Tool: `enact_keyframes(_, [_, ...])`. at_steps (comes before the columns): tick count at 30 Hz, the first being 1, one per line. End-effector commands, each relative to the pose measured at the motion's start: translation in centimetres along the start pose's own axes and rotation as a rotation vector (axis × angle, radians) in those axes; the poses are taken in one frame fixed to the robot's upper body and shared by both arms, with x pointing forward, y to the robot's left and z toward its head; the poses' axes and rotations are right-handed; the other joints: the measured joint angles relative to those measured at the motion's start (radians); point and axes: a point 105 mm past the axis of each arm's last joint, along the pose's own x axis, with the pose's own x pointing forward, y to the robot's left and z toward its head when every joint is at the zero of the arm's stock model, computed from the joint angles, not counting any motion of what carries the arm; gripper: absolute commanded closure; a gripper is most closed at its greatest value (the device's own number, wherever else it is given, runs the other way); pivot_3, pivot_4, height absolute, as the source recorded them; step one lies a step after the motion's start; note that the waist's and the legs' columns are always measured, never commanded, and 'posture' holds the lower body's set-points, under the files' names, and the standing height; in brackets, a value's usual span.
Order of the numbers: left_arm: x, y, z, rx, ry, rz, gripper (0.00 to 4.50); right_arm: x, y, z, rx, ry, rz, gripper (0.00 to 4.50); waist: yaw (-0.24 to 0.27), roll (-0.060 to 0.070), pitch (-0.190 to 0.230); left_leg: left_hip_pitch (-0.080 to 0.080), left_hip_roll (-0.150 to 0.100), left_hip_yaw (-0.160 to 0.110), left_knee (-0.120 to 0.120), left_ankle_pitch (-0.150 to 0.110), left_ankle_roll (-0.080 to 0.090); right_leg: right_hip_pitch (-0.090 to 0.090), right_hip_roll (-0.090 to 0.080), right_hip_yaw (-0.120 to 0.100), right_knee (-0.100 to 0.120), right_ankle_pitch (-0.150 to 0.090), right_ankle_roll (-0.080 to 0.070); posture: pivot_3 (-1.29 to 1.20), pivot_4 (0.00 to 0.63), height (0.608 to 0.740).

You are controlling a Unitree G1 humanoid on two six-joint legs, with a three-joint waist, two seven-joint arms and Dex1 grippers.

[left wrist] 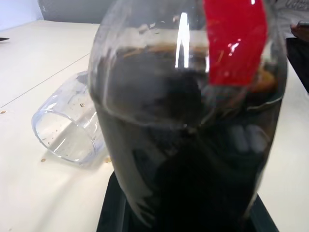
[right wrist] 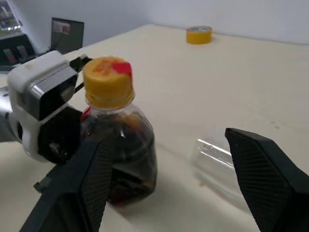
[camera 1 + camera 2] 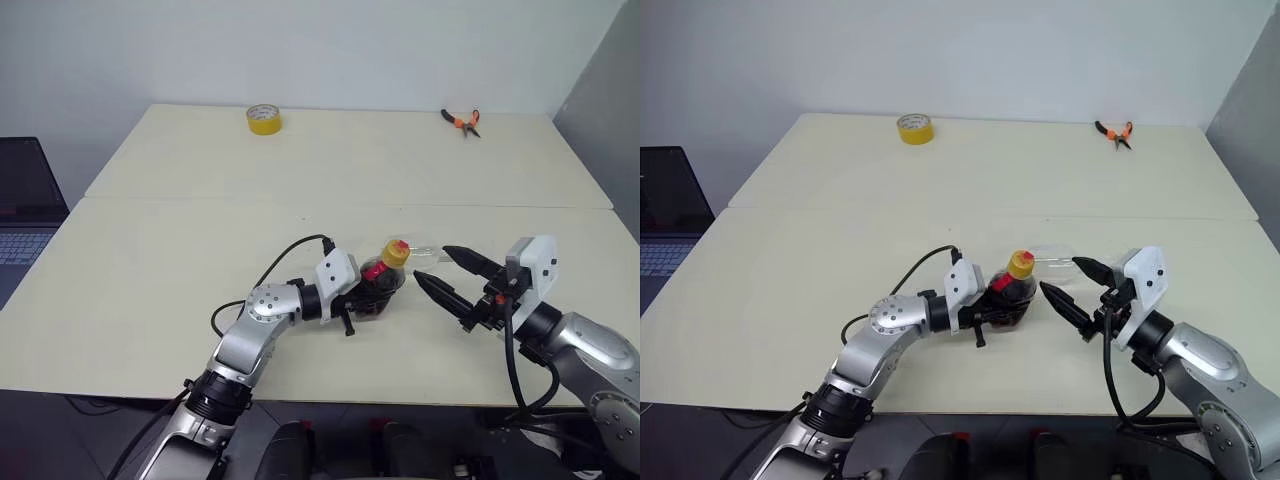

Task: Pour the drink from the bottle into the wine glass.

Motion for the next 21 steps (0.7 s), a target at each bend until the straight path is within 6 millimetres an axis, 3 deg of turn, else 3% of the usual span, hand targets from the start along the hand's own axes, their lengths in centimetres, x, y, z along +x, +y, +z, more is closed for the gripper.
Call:
enact_keyframes(1, [0.1,-0.1,1.9,0.052,-0.069,-0.008,3.78,0.7,2.8,2.9,-0.029,-0.103,0.131,0.70,-0.003,0.000,0.000,0.000,0.000,0.000,0.000,0.000,0.000,0.000,0.000,0.000,0.000,0.000,0.000,0.00,0.150,0.740])
enact_keyframes(6, [0.1,-0.1,2.0,0.054,-0.068,-0.012,3.78,2.7,2.5,4.1,-0.069,-0.145,0.086,0.70,-0.001,0.000,0.000,0.000,0.000,0.000,0.000,0.000,0.000,0.000,0.001,0.000,0.000,0.000,0.000,0.00,0.150,0.740])
enact_keyframes(11, [0.2,-0.1,2.0,0.054,-0.069,-0.013,3.78,3.9,1.7,4.0,-0.132,-0.122,0.024,0.70,0.001,0.000,0.000,0.000,0.000,0.000,0.000,0.000,0.000,0.000,0.000,0.000,-0.001,0.000,0.000,0.00,0.150,0.740])
enact_keyframes(16, [0.3,-0.1,2.0,0.055,-0.069,-0.014,3.78,3.9,0.9,3.6,-0.164,-0.102,-0.018,0.70,0.002,0.000,0.000,-0.001,0.000,0.000,0.000,0.000,0.000,0.000,0.000,0.000,0.000,0.000,0.000,0.00,0.150,0.740])
enact_keyframes(21, [0.2,-0.1,2.0,0.055,-0.069,-0.013,3.78,2.1,-0.7,2.9,-0.142,-0.085,-0.089,0.70,0.002,0.000,0.000,-0.001,0.000,0.000,0.000,0.000,0.000,0.000,0.000,0.000,0.000,0.000,0.000,0.00,0.150,0.740])
